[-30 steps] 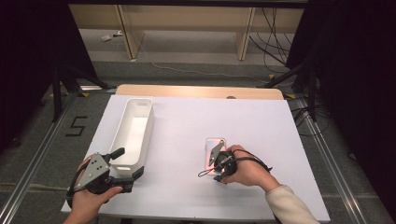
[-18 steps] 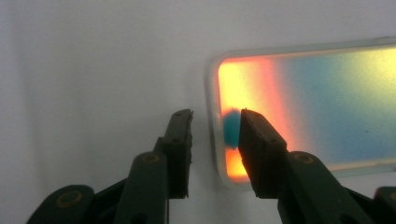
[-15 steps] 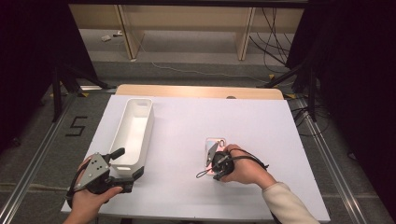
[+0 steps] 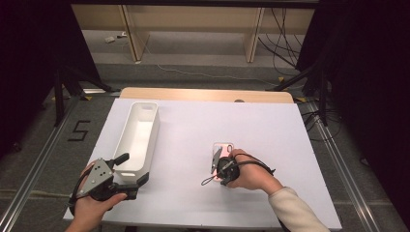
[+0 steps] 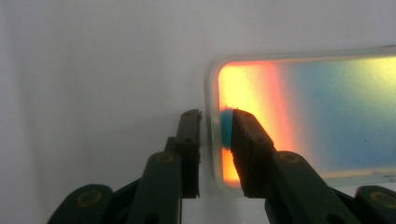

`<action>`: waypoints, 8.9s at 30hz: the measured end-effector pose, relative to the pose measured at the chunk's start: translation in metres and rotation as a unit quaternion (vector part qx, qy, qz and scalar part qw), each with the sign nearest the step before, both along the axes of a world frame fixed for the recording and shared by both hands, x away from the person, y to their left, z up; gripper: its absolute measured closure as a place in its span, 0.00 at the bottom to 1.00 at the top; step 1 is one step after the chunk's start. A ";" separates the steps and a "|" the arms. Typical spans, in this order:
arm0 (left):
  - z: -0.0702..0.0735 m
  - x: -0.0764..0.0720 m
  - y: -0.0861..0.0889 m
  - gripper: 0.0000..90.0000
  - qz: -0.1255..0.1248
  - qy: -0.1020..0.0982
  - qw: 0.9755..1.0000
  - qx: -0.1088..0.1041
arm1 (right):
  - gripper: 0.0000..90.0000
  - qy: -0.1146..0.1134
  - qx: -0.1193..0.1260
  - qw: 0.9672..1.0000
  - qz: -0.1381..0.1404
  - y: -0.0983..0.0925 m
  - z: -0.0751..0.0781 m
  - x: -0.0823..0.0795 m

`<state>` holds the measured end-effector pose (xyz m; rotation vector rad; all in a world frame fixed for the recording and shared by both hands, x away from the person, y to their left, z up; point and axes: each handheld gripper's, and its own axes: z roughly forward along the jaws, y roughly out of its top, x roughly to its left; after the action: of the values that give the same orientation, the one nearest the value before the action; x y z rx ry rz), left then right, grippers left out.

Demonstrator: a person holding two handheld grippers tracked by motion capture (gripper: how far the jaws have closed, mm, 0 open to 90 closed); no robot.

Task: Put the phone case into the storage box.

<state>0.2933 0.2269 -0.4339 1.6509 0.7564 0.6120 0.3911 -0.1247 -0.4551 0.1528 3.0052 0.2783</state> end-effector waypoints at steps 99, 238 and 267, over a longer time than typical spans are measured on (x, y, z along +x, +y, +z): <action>0.000 -0.001 0.001 0.09 0.003 0.003 1.000 0.004 | 0.99 -0.021 -0.060 0.998 0.006 0.012 0.002 -0.009; 0.001 0.104 -0.145 0.22 -0.052 0.136 0.989 0.029 | 0.98 -0.217 0.002 0.975 0.044 0.023 0.045 -0.032; -0.008 0.125 -0.154 0.55 -0.064 0.194 0.979 -0.016 | 0.98 -0.226 -0.007 0.973 0.042 0.028 0.043 -0.034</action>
<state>0.4180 0.0732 -0.4422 1.7961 0.9244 0.1839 0.3572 -0.0970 -0.4116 -0.0378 2.5622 0.2576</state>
